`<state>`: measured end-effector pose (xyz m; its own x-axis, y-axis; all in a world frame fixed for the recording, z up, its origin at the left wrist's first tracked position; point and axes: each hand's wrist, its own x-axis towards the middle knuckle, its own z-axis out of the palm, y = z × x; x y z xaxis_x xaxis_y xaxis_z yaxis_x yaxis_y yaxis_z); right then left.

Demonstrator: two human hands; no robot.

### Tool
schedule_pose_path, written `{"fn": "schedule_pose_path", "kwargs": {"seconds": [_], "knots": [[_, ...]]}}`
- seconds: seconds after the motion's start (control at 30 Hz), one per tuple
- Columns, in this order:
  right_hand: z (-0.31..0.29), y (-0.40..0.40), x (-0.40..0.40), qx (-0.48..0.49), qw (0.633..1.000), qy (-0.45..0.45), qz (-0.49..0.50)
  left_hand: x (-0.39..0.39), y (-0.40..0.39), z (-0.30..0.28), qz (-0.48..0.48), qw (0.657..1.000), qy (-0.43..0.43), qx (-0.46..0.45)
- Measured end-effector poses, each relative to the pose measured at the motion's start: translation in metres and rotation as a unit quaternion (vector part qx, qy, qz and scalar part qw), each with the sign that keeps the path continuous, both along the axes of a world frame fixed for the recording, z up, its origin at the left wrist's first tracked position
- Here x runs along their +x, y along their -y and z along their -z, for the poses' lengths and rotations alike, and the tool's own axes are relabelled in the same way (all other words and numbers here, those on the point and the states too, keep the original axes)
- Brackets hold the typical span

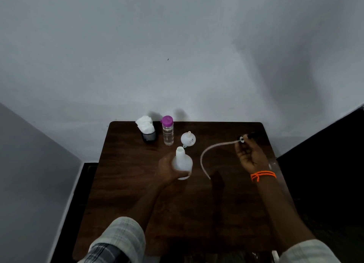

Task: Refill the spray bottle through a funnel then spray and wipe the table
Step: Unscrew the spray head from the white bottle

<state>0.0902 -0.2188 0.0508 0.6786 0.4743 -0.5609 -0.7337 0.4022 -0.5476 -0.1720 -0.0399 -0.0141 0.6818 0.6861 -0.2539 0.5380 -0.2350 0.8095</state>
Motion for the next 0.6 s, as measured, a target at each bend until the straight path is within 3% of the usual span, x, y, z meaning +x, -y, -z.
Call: {"fn": "schedule_pose_path", "kwargs": {"seconds": [0.13,0.33,0.5,0.6], "knots": [[0.03,0.0,-0.013,-0.171,0.975,0.061,-0.125,0.0,0.004,0.009,0.0,1.0,-0.018,-0.011],[0.069,-0.016,-0.048,-0.369,0.892,0.158,-0.208,-0.005,0.017,0.032,0.011,1.0,-0.019,-0.013],[0.089,-0.027,-0.057,-0.492,0.763,0.274,-0.316,-0.001,0.024,0.041,0.038,0.998,-0.035,0.031],[0.106,-0.031,-0.061,-0.53,0.706,0.31,-0.353,-0.002,0.021,0.049,0.047,0.999,-0.013,0.015]]}}
